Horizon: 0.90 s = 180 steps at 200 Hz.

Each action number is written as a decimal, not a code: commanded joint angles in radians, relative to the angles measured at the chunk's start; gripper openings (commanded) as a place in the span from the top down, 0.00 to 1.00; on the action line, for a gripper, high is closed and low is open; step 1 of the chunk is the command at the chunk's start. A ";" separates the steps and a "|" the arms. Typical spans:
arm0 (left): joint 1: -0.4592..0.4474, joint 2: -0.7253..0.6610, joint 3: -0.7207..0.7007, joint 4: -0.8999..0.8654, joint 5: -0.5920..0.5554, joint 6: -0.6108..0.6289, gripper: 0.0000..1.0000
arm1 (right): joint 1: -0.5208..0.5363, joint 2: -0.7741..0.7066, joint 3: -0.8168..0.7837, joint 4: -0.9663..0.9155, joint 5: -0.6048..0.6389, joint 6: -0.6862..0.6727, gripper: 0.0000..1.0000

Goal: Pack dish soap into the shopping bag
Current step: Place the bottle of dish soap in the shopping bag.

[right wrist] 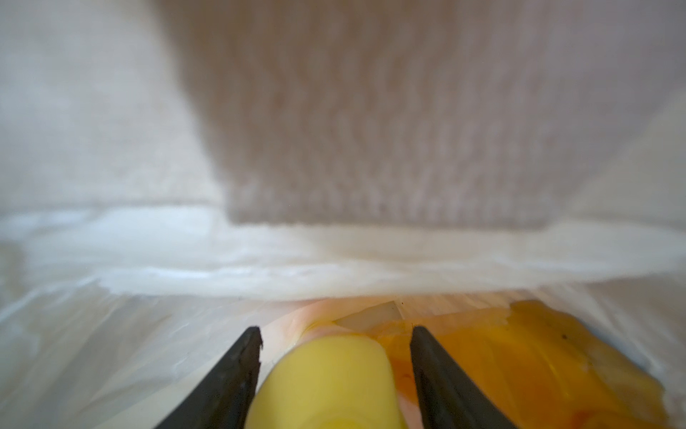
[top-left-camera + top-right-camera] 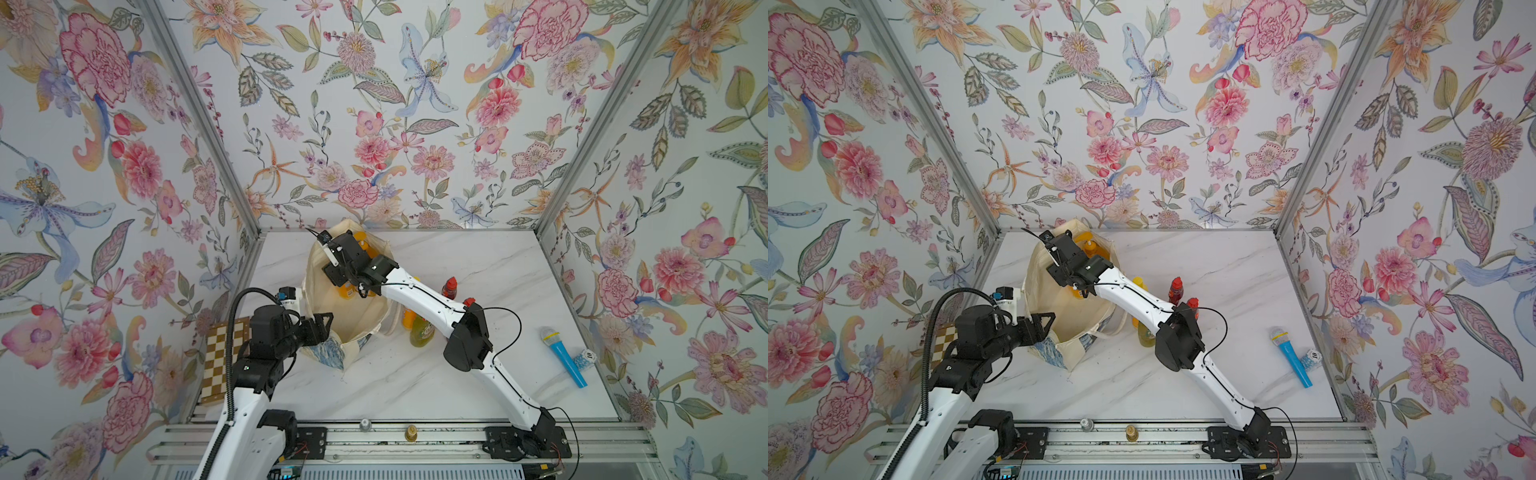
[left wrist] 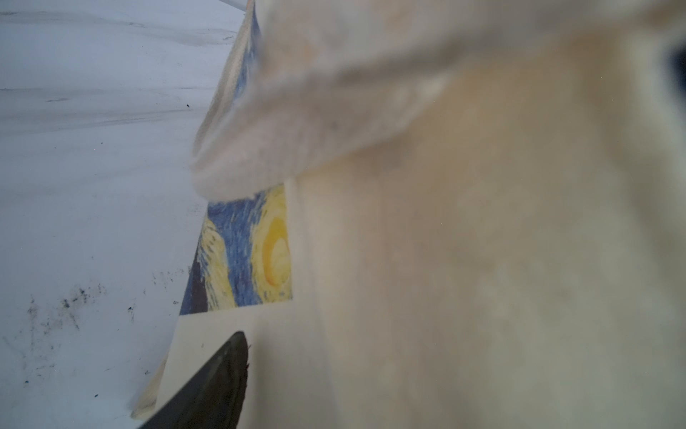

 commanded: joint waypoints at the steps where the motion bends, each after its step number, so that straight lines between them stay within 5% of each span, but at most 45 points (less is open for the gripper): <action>1: -0.004 0.008 -0.022 -0.050 -0.005 0.000 0.21 | 0.009 -0.081 0.011 0.015 0.019 -0.011 0.28; 102: -0.005 0.000 -0.020 -0.050 -0.012 -0.005 0.13 | 0.057 -0.187 -0.031 0.014 0.073 -0.023 0.18; 137: -0.004 -0.001 -0.011 -0.050 -0.012 -0.003 0.01 | 0.085 -0.238 -0.054 0.014 0.106 -0.020 0.15; 180: -0.005 -0.003 0.029 -0.054 -0.039 0.011 0.01 | 0.112 -0.357 -0.132 0.014 0.155 0.013 0.06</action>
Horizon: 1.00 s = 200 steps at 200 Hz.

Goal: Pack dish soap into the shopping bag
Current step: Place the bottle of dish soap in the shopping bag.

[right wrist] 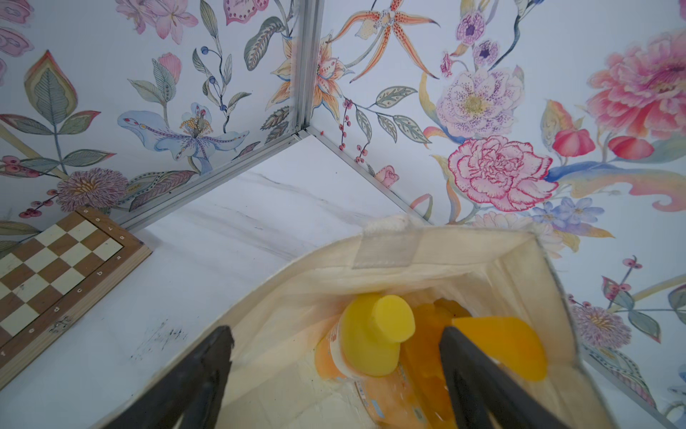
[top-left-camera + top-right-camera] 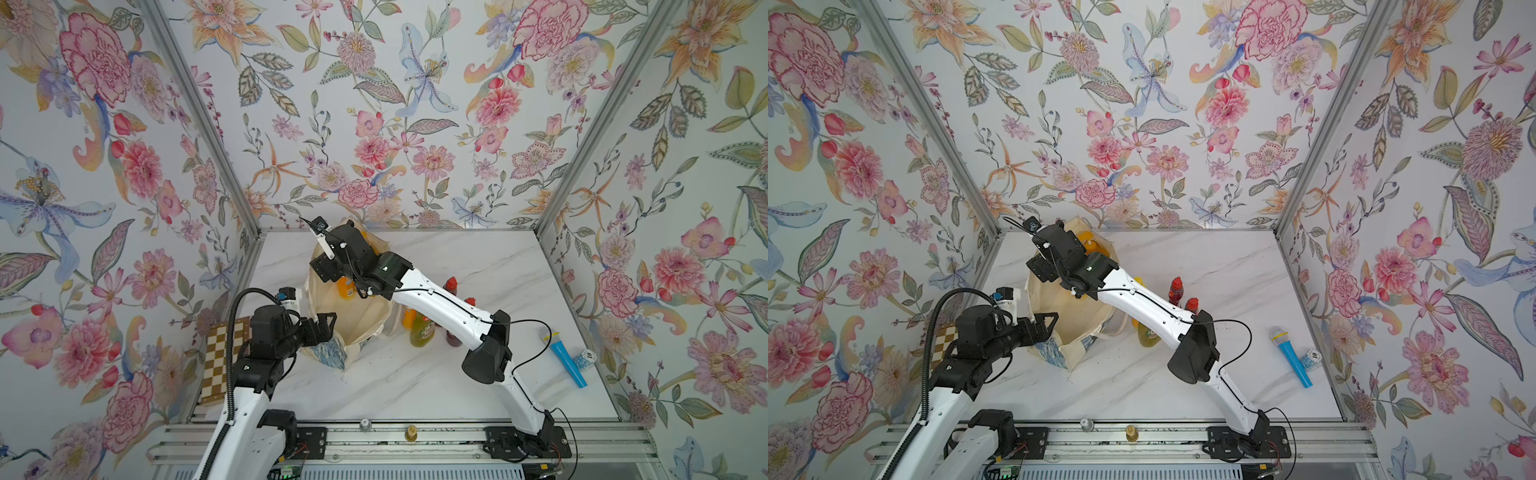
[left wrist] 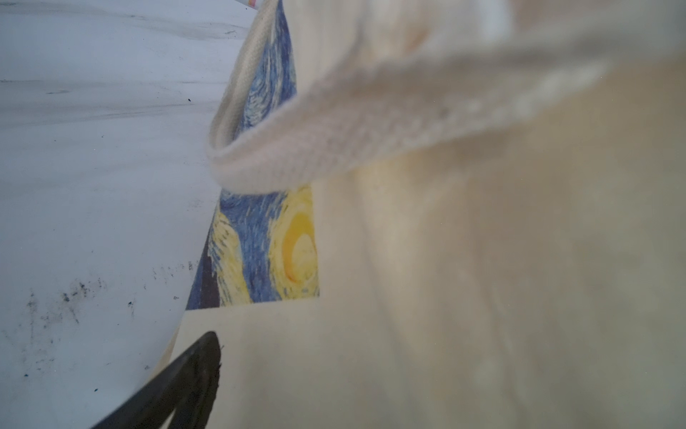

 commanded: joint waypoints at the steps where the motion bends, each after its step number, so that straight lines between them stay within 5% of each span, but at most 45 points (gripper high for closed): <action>1: -0.005 -0.002 0.029 -0.046 -0.037 0.019 0.01 | 0.013 -0.115 -0.045 0.009 0.054 0.025 0.06; 144: -0.005 0.000 0.206 -0.071 -0.222 0.103 0.01 | 0.016 -0.693 -0.749 0.028 0.348 0.332 0.01; 200: -0.005 -0.018 0.237 -0.075 -0.287 0.114 0.01 | -0.082 -0.989 -1.086 0.014 0.272 0.530 0.01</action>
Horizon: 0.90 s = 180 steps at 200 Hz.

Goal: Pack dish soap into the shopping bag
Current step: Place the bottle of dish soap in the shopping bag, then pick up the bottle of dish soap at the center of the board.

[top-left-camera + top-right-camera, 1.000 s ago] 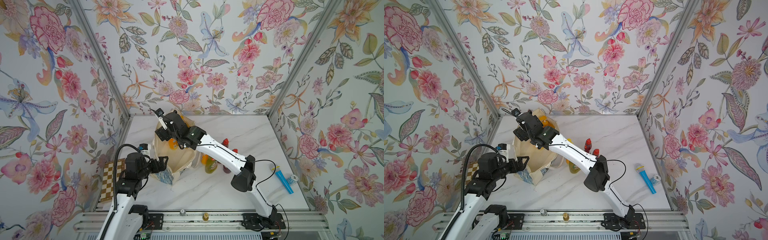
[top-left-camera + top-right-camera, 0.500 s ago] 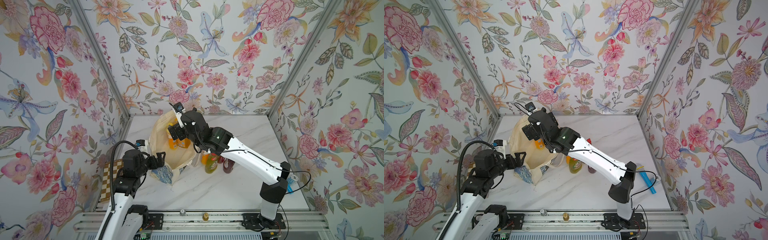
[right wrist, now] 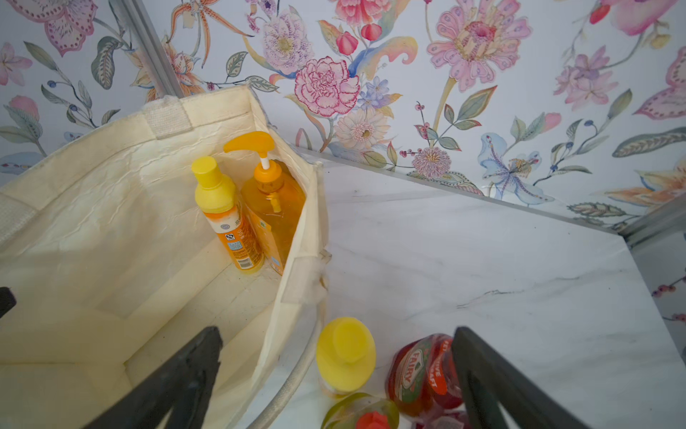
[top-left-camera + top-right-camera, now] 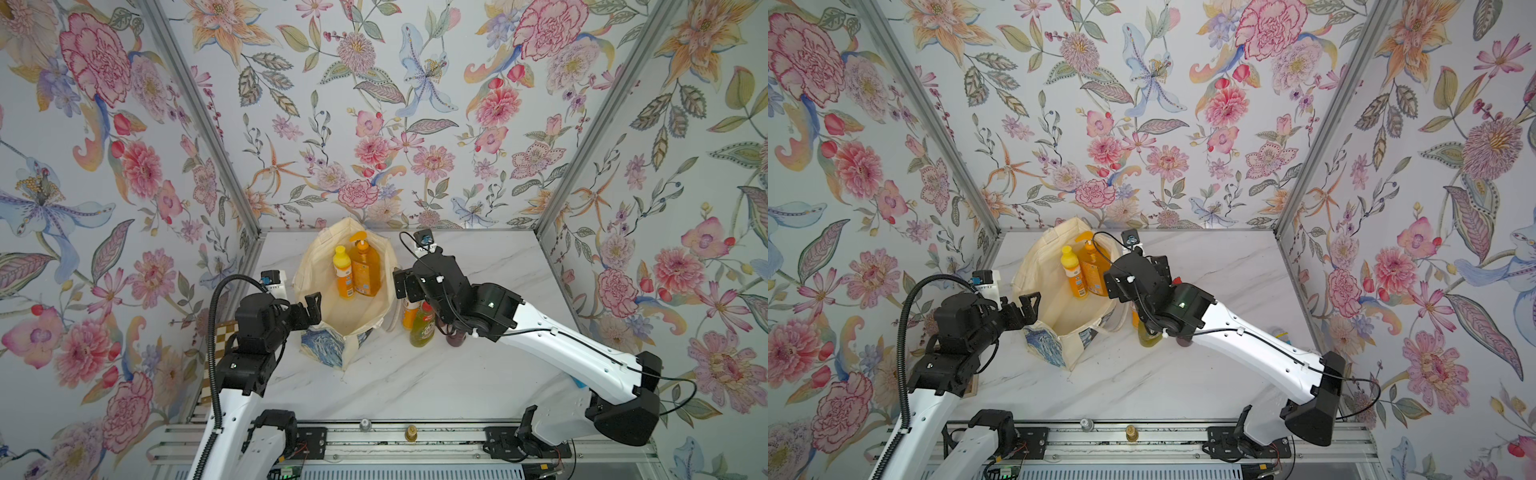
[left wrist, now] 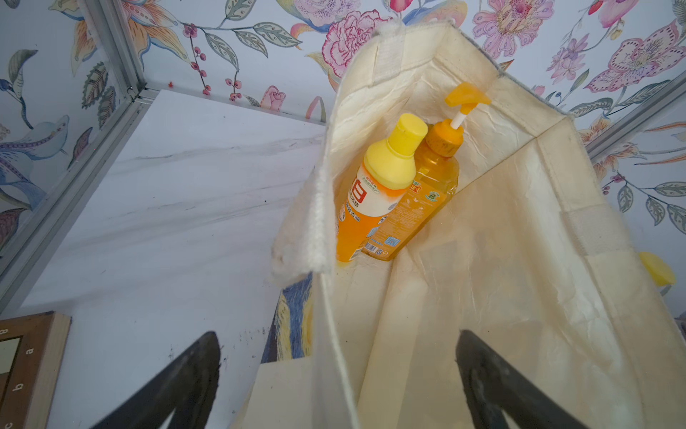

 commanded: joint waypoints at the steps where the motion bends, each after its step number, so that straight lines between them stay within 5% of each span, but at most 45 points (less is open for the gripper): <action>1: -0.004 -0.016 0.043 -0.019 -0.057 0.026 0.01 | -0.045 -0.119 -0.104 -0.006 -0.024 0.130 0.01; 64: -0.004 -0.004 0.056 0.016 -0.079 0.035 0.01 | -0.213 -0.320 -0.258 -0.178 -0.199 0.266 0.08; 180: -0.004 0.002 0.037 0.039 -0.085 0.035 0.01 | -0.340 -0.222 -0.357 -0.226 -0.340 0.292 0.09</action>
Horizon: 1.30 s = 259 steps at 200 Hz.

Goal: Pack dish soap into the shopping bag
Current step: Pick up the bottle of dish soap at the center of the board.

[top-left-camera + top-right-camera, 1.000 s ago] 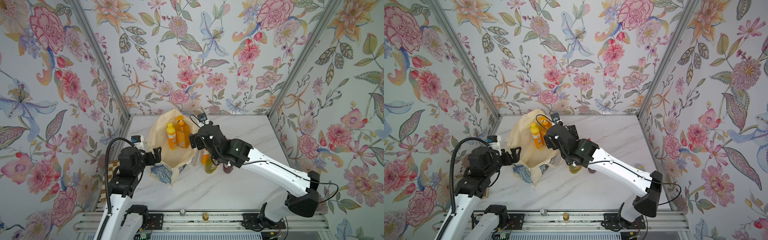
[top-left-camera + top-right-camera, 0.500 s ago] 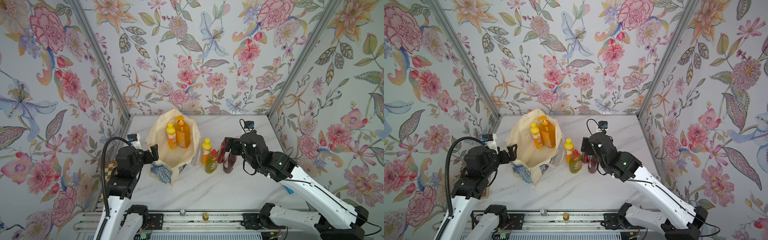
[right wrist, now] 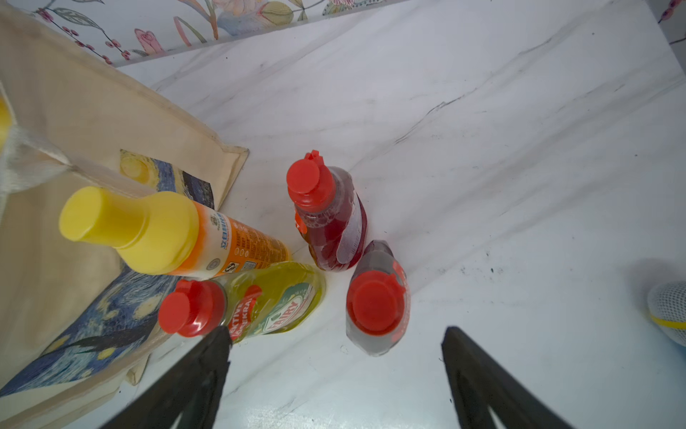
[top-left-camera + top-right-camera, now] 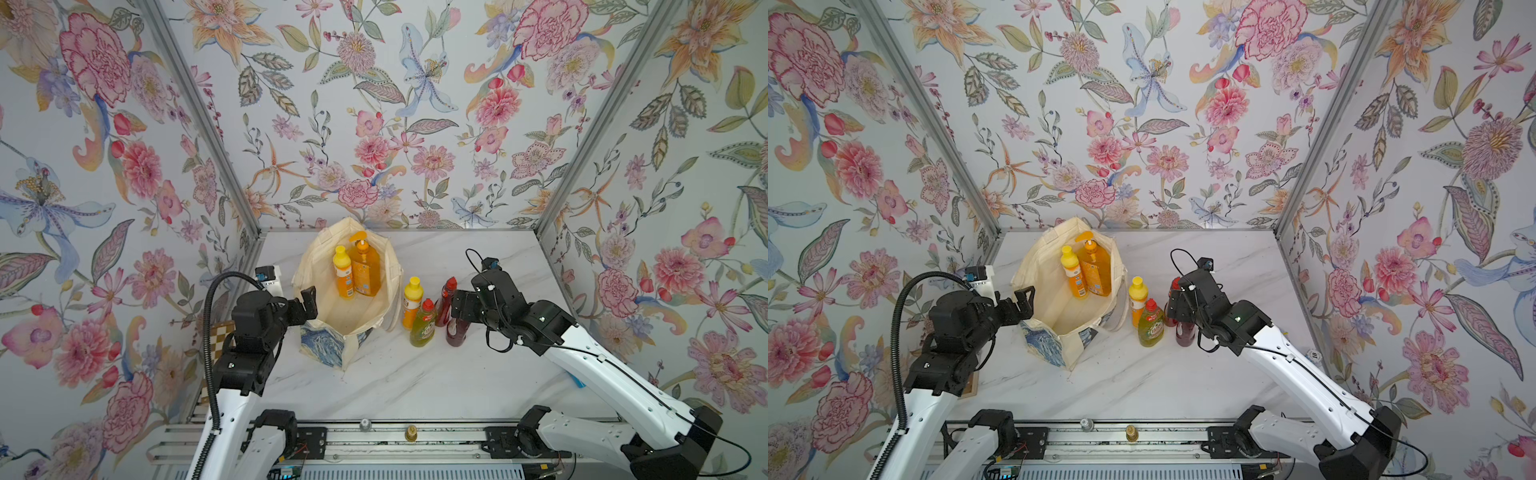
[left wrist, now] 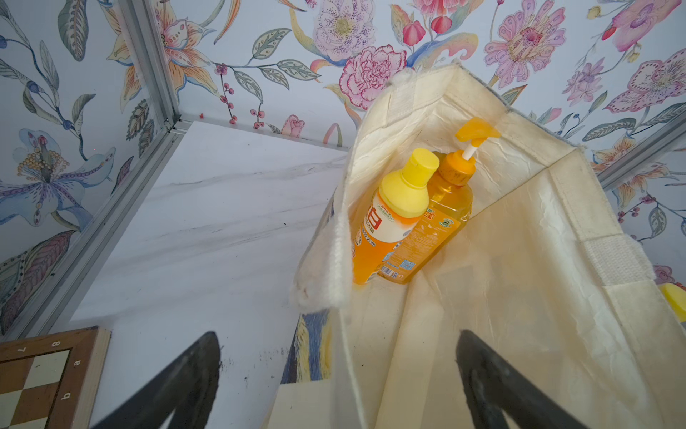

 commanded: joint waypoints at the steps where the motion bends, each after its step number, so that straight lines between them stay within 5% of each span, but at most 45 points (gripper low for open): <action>1: -0.004 -0.006 0.007 0.013 -0.026 0.017 0.00 | -0.021 0.023 -0.016 -0.022 -0.018 0.010 0.09; 190: -0.004 0.010 -0.027 0.044 -0.010 0.010 0.01 | -0.136 0.188 -0.094 0.089 -0.036 0.009 0.25; 259: -0.005 0.013 -0.025 0.047 -0.003 0.005 0.01 | -0.139 0.212 -0.125 0.124 -0.057 0.014 0.42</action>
